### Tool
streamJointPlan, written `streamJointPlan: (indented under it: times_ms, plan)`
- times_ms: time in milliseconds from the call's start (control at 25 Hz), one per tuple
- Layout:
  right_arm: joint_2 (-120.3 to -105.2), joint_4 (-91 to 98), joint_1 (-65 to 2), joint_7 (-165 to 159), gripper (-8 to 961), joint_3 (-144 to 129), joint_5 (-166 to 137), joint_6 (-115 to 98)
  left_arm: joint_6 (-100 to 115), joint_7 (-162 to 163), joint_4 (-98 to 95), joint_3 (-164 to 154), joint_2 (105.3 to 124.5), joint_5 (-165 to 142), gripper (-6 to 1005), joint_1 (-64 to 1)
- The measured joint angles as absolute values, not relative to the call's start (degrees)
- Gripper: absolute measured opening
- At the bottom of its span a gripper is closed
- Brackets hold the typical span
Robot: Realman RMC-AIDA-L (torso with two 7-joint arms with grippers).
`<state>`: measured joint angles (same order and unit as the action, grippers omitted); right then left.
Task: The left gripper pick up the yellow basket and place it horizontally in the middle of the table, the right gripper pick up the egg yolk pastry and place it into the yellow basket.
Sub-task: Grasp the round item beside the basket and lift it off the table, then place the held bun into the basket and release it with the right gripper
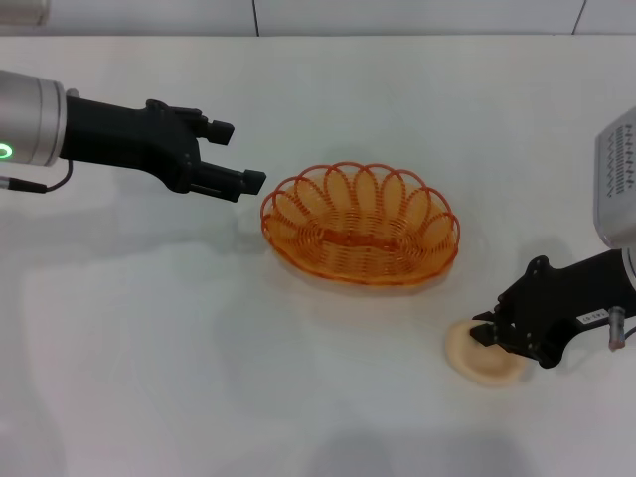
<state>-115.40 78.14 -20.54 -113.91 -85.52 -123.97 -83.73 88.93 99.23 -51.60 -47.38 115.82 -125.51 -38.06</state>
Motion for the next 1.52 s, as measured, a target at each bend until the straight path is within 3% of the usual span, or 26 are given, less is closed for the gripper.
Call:
streamJointPlan:
  times_ms: [120,680,1080,1520]
  plan:
    - [-115.4,79.1,-20.5,-113.9,42,-85.4,-122.8,-83.8,88.8,98.9,-51.6,-47.1,115.76,-125.2,887,-37.4]
    - [-115.41,91.4,-20.6,-118.6,39,-83.0,-119.7,-85.8,88.1,96.4,-52.2,-46.7,115.66,-120.9,887,-33.5]
    - [-115.67,79.8,-29.2,-118.4,45,-90.1,-117.6,-69.5,88.2,95.8,-52.1,-46.8,116.52,-120.2,887,-33.1]
    - [-115.93,71.2,-32.5,-118.3,88,-95.0,-116.7,-58.4,88.4,95.7,-51.9,-47.1,116.77,-120.2,887,-33.1]
